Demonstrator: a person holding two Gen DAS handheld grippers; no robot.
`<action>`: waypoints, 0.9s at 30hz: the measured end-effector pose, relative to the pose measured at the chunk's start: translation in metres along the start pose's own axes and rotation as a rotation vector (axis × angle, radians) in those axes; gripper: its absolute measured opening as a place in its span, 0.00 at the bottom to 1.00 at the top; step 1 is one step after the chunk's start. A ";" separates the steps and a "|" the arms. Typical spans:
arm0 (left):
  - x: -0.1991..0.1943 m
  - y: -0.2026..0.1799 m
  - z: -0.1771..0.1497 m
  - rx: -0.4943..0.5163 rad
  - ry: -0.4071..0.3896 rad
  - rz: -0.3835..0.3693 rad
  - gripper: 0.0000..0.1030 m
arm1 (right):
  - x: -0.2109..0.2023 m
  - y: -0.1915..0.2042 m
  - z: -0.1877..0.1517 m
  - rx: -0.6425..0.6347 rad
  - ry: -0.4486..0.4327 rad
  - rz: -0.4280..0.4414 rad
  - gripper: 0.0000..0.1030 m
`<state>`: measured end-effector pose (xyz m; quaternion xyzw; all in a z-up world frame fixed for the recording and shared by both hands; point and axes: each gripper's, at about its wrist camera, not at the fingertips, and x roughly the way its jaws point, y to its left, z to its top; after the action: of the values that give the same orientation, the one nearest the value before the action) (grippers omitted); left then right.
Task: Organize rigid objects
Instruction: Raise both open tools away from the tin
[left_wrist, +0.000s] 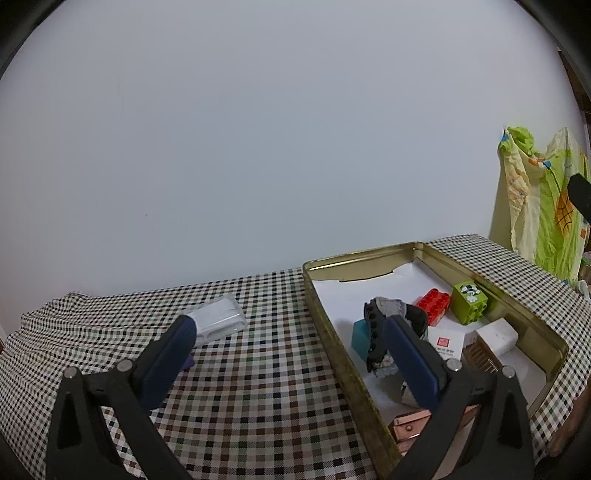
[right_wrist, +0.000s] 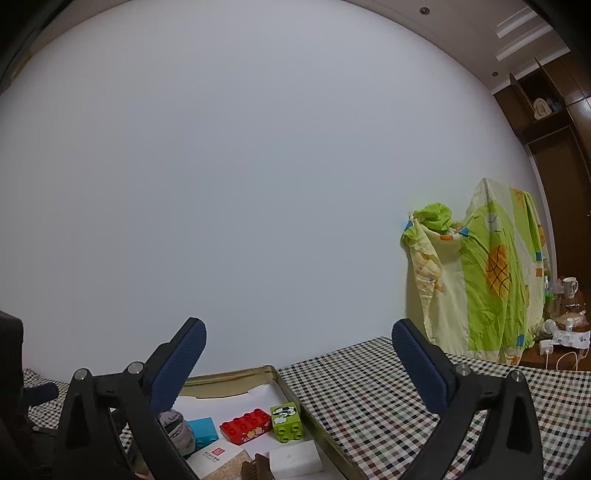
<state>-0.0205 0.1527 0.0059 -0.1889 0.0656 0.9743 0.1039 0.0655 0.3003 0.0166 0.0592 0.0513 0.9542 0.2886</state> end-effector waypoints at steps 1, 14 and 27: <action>0.000 0.000 0.000 -0.001 0.001 0.000 1.00 | -0.001 0.001 0.000 -0.004 -0.005 -0.002 0.99; -0.001 0.001 -0.001 -0.003 0.006 -0.003 1.00 | -0.008 0.010 0.000 -0.036 -0.049 -0.013 0.99; 0.001 0.037 -0.003 -0.017 0.023 0.011 1.00 | -0.009 0.043 -0.005 -0.009 0.004 0.010 0.99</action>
<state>-0.0288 0.1166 0.0057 -0.2005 0.0594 0.9732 0.0962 0.0490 0.2590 0.0171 0.0564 0.0473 0.9560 0.2840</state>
